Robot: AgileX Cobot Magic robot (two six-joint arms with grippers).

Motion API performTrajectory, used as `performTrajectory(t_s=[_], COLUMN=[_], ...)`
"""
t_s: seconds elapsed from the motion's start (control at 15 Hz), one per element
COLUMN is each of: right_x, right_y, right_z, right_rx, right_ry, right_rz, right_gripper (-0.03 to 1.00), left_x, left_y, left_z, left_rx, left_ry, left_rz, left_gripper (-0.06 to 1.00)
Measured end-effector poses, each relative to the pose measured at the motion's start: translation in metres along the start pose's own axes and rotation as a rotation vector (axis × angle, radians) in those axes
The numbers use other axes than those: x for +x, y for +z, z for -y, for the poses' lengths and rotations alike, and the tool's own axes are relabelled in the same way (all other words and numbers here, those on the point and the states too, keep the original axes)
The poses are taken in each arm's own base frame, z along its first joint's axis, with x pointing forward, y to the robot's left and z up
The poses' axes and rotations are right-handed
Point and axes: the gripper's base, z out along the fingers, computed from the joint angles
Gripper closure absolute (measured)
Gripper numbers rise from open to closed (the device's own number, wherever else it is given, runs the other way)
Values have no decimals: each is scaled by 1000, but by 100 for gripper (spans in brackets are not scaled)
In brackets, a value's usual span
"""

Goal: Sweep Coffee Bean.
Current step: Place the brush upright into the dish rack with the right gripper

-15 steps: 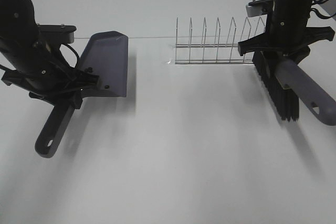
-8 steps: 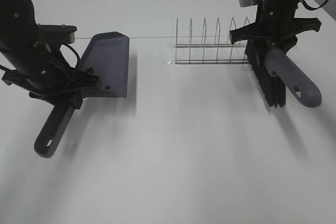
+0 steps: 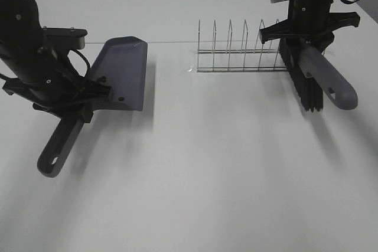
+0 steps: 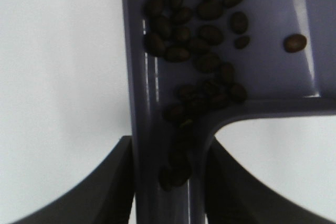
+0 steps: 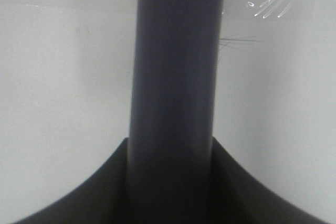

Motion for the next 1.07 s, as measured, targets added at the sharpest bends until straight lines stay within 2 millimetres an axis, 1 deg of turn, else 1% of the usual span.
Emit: performTrajectory(t_s=[0.2,0.27,0.4,0.53,0.67,0.8,0.93,1.07], right_x=[-1,-2,-6,-11,-21,-24,-26,-28], right_y=[7,12,15,12,4,2,10,27], right_z=[6,7,6,6,8,8,11,14], right_rx=[-33,-39,-53,-55,-54,-55,-54,-62], right_ry=[10,11,12,14,15,13,16,29], right_rz=[-20,-22,9,41,119,140,118,72], right_gripper=[61,61,61,61,61,61,61,61], left_x=[0,0,0,0,0,0,0,0], left_y=[0,0,0,0,0,0,0,0], left_z=[0,0,0,0,0,0,0,0], left_rx=[3,3,4,4,5,5,5,5], left_ry=[-1,-2,1,1,3,3,3,4], left_rz=[-1,-1,0,0,0,0,0,0], left_gripper=[58,58,58,58,58,58,58,58])
